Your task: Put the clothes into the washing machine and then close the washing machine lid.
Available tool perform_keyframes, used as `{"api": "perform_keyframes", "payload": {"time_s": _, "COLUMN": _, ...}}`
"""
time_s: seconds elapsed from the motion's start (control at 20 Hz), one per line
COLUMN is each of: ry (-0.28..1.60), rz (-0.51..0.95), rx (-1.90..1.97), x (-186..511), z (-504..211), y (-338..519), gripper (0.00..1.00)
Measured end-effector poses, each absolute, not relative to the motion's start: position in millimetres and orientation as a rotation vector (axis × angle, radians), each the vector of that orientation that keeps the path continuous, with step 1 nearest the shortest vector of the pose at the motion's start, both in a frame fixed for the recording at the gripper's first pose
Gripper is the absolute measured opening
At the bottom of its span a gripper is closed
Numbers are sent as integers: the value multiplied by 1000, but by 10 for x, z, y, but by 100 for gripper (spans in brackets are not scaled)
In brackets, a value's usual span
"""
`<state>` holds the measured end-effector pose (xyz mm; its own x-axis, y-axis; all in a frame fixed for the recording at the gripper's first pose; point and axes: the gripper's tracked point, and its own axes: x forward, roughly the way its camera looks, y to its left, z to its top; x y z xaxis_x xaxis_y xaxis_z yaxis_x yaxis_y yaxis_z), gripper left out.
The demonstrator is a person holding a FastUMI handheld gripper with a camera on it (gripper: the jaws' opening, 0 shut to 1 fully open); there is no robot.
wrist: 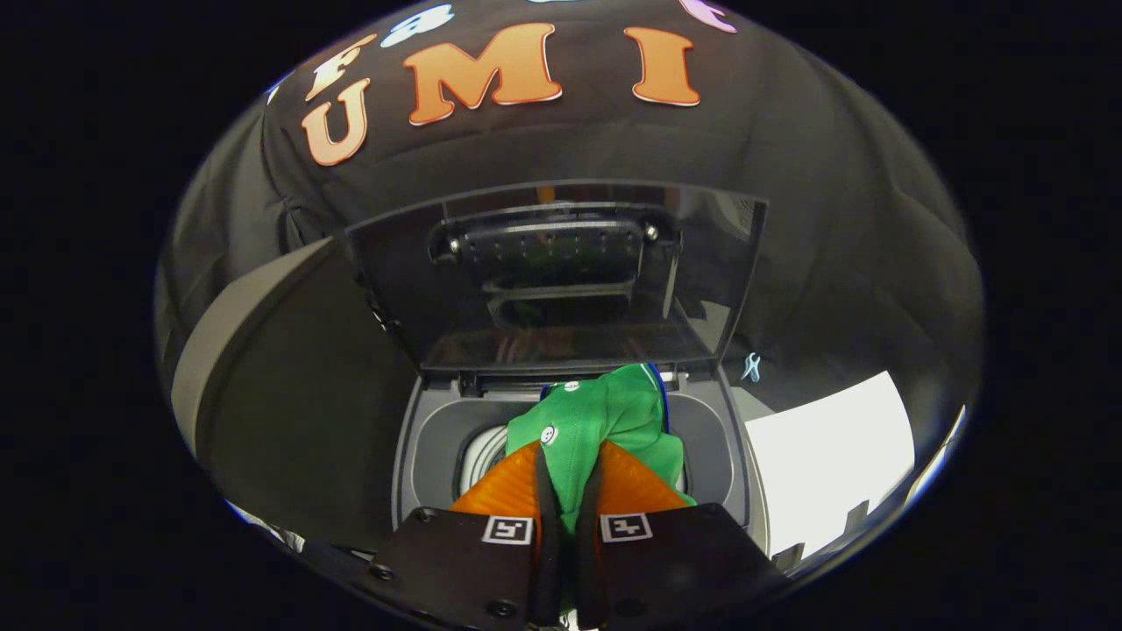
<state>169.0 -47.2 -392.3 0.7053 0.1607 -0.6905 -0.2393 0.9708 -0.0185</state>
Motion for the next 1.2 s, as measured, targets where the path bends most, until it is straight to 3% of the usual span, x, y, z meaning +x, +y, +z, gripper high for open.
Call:
{"api": "perform_keyframes", "payload": {"time_s": 0.65, "ry": 933, "rz": 185, "rx": -130, "x": 1921, "z": -5310, "y": -557, "gripper": 16}}
{"api": "perform_keyframes", "payload": {"time_s": 1.2, "ry": 865, "rz": 150, "rx": -147, "x": 1894, "z": -4964, "y": -682, "gripper": 72}}
